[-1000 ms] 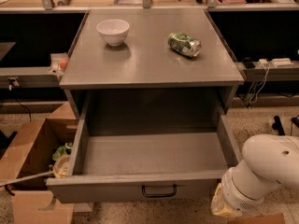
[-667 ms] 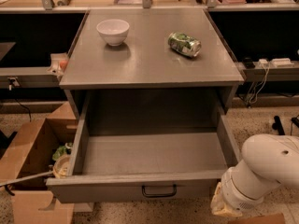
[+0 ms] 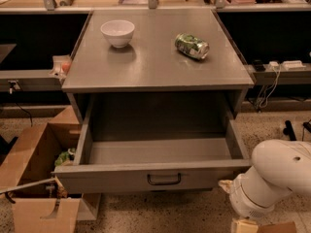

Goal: Close top drawer

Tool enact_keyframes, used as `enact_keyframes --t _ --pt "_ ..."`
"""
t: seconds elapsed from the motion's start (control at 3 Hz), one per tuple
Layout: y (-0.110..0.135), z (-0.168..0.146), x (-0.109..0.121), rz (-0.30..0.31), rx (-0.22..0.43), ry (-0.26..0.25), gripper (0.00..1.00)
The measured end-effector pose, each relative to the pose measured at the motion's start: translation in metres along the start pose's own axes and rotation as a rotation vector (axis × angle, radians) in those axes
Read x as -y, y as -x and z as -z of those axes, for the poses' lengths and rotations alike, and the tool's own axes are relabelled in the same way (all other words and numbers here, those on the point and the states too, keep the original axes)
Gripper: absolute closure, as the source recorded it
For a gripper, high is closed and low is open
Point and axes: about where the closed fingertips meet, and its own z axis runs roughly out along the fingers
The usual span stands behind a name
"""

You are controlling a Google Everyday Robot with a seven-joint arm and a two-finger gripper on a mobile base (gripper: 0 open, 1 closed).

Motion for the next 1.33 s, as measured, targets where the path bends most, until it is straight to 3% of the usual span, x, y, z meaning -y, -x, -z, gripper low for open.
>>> enact_keyframes --t 0.33,0.67,1.33 --pt "0.000 0.000 0.000 0.000 0.000 0.000 0.00" --pt "0.000 0.000 0.000 0.001 0.001 -0.001 0.19" --pt "0.009 0.005 0.042 0.050 -0.007 -0.068 0.65"
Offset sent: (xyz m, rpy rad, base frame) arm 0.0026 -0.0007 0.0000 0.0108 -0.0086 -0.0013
